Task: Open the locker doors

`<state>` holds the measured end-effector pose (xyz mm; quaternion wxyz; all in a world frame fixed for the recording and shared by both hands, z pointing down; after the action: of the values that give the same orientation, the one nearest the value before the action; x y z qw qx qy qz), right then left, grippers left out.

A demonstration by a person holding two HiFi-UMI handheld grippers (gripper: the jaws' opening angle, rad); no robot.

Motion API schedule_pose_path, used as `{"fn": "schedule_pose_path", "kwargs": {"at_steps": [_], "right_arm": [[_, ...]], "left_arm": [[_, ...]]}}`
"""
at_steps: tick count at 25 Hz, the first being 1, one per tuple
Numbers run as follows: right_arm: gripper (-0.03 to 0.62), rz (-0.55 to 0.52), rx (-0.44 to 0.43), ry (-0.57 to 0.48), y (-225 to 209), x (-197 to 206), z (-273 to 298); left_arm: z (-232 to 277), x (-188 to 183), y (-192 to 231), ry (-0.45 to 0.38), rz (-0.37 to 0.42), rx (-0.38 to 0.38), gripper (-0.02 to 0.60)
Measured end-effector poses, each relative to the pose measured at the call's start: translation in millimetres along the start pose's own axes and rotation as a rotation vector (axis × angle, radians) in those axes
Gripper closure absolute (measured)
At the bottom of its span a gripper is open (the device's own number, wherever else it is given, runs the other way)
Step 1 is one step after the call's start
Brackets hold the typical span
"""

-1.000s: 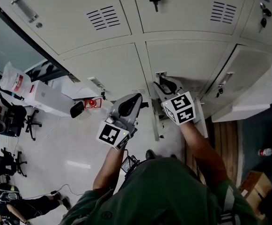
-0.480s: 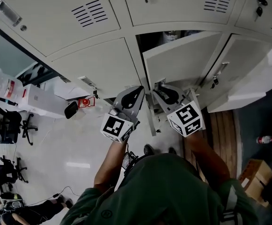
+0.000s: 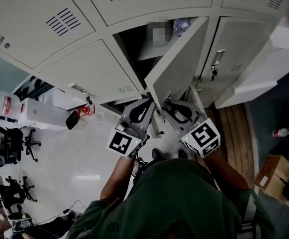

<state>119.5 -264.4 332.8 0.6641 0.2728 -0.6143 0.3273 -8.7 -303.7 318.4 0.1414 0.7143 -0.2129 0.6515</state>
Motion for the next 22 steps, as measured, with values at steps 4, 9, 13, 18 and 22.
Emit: {"fn": "schedule_pose_path", "kwargs": {"at_steps": [4,9,13,18,22], "right_arm": [[0.523,0.015,0.016,-0.011,0.0,4.1,-30.1],[0.525,0.024,0.040,-0.020,-3.1,7.6,-64.7],[0.525,0.038,0.075,-0.026,-11.7,11.0,-93.3],[0.526,0.048,0.140,-0.042,-29.0,16.7,-128.7],[0.530,0.049,0.193,-0.058,-44.6,18.0,-152.4]], "left_arm": [[7.0,1.0,-25.8,-0.003,-0.011,0.026,0.592],[24.7,-4.3,-54.7,-0.017,-0.022,0.048,0.592],[43.0,-8.3,-80.1,-0.050,-0.035,0.081,0.592],[67.0,-5.4,-110.6,-0.037,-0.031,0.139,0.592],[87.6,-5.0,-131.2,-0.031,-0.014,0.187,0.592]]}}
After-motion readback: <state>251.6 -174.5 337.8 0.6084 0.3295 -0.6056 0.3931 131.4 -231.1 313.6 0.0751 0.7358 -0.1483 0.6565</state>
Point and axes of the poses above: the fingertips, and each gripper's own axes: z forward along the fingers, y to its left, x out of its underside, the point moved 7 cm from there along -z, backward along the fingers, and after that the axes turned 6 degrees about -y, right-handed, at the moved point
